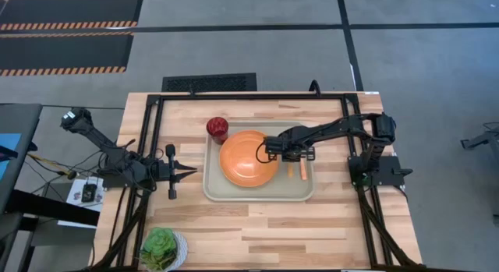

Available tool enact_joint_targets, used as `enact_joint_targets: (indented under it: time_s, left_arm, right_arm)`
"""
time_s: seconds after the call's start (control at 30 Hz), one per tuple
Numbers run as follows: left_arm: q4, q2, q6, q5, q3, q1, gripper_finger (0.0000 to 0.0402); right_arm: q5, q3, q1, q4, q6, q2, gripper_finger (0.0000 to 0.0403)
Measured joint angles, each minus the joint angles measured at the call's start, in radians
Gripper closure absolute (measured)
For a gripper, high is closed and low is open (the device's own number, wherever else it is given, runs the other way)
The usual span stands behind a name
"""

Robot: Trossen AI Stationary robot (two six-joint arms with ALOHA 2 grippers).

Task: Pick and place plate/cup/fork/spoon on tray
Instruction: Put the orange spoon to the right of the orange plate on the gray serving tray

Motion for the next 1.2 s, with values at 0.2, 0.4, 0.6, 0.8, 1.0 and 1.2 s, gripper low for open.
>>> enact_joint_targets:
  time_s: [0.2, 0.4, 0.6, 0.8, 1.0, 1.2]
  left_arm:
    - [-0.005, 0.0, -0.018, 0.0, 0.0, 0.0, 0.0382]
    - [-0.006, 0.0, -0.026, 0.001, 0.0, 0.0, 0.0382]
    - [-0.007, 0.0, -0.028, 0.001, 0.0, 0.0, 0.0381]
    - [-0.008, 0.0, -0.028, 0.002, 0.0, 0.0, 0.0381]
    - [-0.008, 0.0, -0.036, 0.023, 0.0, 0.0, 0.0381]
    - [-0.008, 0.0, -0.036, 0.023, 0.0, 0.0, 0.0382]
  right_arm:
    - [-0.016, 0.0, -0.009, -0.002, 0.0, 0.0, 0.0361]
    - [-0.033, -0.032, -0.006, 0.04, 0.022, 0.0, 0.0357]
    - [-0.014, -0.063, 0.008, 0.081, 0.042, -0.006, 0.0352]
    - [0.007, -0.065, 0.015, 0.079, 0.036, -0.004, 0.0323]
    - [0.007, -0.066, 0.015, 0.078, 0.036, -0.002, 0.0294]
    - [0.007, -0.067, 0.015, 0.073, 0.036, -0.002, 0.0259]
